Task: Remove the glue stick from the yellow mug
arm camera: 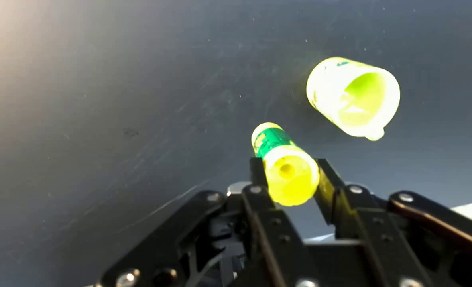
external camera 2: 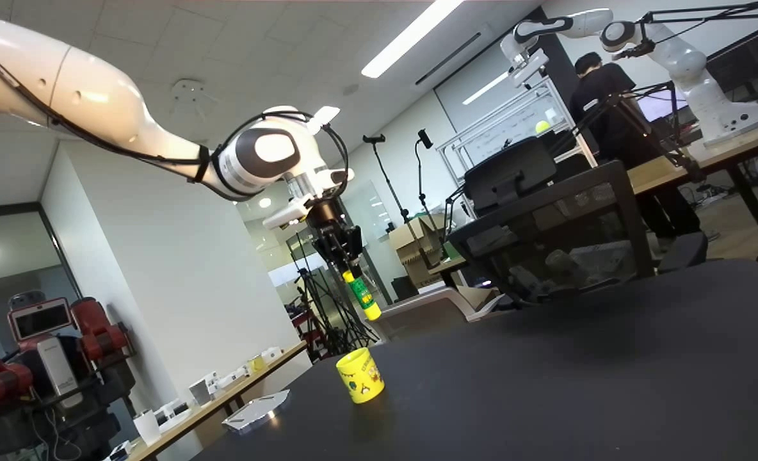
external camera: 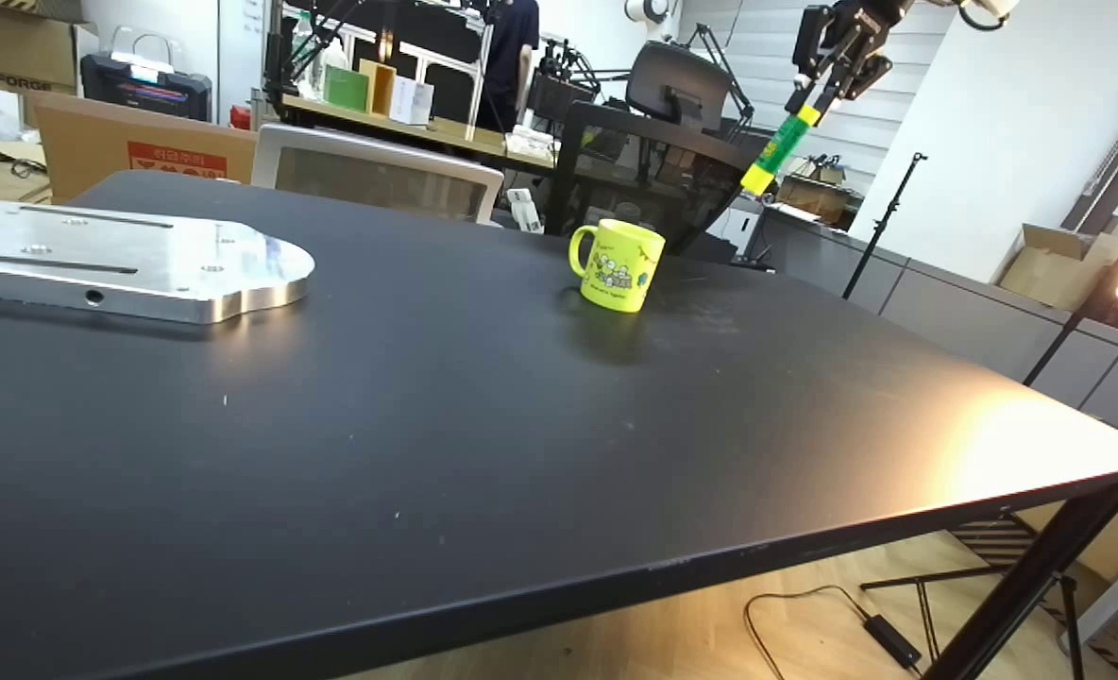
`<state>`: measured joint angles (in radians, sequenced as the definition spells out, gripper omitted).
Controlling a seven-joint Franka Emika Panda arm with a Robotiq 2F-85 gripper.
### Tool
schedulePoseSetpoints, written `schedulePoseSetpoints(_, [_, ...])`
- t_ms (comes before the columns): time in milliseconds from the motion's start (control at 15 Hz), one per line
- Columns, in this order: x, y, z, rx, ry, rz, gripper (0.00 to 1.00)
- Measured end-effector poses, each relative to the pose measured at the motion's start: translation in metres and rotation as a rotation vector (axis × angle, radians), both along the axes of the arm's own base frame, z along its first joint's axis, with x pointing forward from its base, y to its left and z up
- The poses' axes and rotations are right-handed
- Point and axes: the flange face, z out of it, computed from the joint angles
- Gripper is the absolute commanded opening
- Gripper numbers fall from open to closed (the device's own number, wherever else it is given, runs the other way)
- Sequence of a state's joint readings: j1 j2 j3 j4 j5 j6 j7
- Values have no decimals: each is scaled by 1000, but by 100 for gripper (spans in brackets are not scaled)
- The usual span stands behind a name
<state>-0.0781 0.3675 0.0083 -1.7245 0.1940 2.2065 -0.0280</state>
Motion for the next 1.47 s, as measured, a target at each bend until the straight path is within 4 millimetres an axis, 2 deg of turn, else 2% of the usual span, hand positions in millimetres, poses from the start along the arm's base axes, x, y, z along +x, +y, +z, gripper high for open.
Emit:
schedulePoseSetpoints(267, [-49,25,-65,-59,109,69,8])
schedulePoseSetpoints(467, [-73,38,-100,-127,165,112,8])
schedulePoseSetpoints(733, [-85,38,-119,-204,182,128,8])
schedulePoseSetpoints(1467, [-100,41,-163,-194,224,199,8])
